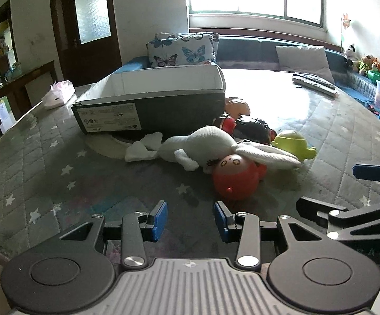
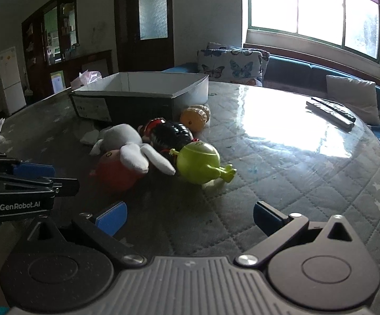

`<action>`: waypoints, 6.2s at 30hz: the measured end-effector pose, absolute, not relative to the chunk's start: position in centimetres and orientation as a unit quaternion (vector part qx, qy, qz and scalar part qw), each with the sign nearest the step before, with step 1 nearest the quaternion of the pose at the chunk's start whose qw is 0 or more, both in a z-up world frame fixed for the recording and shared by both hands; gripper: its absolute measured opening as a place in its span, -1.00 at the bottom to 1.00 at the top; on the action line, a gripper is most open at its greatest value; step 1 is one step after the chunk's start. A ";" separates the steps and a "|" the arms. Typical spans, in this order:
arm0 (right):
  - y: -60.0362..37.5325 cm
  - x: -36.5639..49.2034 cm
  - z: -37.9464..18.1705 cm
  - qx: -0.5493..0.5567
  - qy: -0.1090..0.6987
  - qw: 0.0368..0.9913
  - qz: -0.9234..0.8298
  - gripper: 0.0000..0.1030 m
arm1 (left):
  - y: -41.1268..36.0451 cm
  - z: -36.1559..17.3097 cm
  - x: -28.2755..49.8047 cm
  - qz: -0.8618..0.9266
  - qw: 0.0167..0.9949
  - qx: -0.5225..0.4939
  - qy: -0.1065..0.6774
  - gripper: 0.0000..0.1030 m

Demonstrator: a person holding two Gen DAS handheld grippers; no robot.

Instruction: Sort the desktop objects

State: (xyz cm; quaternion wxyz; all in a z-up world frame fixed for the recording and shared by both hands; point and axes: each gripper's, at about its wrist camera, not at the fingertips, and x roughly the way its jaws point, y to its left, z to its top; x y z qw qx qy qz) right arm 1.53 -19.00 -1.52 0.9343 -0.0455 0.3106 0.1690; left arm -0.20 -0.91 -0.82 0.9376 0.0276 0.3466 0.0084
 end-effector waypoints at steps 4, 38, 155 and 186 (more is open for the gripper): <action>-18.7 1.5 -1.7 -0.050 0.319 0.931 0.172 1.00 | -0.8 -1.1 -0.2 0.010 0.934 0.019 0.358 -0.18; -17.5 1.7 -2.6 -0.061 0.343 0.917 0.192 1.00 | -1.2 -1.4 0.0 0.022 0.924 0.012 0.382 -0.18; -14.4 7.8 -2.8 -0.027 0.351 0.885 0.306 0.20 | 1.8 0.4 7.6 -0.177 0.877 -0.109 0.433 -0.14; -15.2 5.9 2.7 -0.046 0.281 0.912 0.296 0.20 | 1.3 4.9 6.0 -0.206 0.902 -0.106 0.364 -0.09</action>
